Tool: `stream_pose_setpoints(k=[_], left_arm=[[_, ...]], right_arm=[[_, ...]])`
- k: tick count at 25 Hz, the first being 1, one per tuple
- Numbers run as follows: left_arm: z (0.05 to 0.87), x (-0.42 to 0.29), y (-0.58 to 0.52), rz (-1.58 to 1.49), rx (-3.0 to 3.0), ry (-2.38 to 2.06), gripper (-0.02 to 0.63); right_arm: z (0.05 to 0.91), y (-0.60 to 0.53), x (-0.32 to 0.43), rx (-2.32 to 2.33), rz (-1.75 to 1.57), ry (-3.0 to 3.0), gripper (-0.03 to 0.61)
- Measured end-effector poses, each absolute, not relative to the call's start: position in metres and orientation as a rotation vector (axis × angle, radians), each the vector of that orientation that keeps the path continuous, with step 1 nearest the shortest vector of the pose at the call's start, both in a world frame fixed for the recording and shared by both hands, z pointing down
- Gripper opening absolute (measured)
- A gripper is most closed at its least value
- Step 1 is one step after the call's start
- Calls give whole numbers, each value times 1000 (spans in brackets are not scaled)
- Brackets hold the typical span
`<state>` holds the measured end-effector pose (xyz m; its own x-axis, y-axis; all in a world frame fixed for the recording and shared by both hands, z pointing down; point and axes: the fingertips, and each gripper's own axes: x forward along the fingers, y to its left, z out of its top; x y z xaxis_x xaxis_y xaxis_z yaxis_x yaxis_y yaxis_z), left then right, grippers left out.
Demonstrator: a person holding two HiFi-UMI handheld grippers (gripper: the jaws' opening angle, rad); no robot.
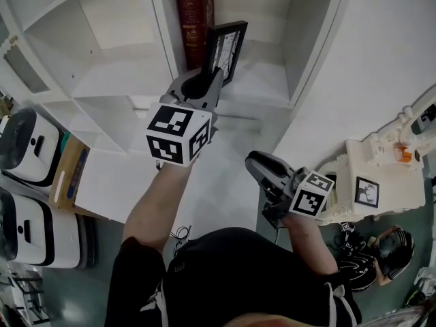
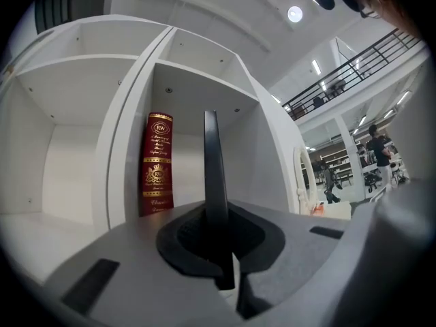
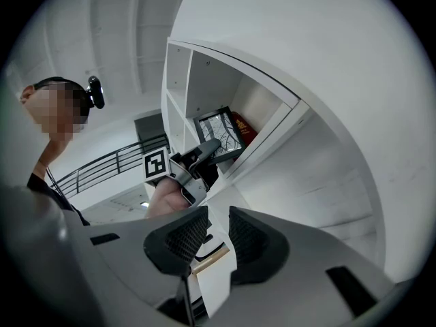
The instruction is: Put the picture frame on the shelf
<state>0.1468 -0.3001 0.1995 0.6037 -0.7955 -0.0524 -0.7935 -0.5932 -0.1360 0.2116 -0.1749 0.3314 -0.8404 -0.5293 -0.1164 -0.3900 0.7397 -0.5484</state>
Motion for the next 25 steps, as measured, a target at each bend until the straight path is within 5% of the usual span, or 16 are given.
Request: stream_pose_setpoints(k=[14,25], left_arm=[[219,136,-322,-35,-2718,1442,20],[216,117,-327,21,-2744,1427,20]], right_arm=[[337,-182,210,-735,-791,2684,98],[291,-196,156,-771,-491,2864,98]])
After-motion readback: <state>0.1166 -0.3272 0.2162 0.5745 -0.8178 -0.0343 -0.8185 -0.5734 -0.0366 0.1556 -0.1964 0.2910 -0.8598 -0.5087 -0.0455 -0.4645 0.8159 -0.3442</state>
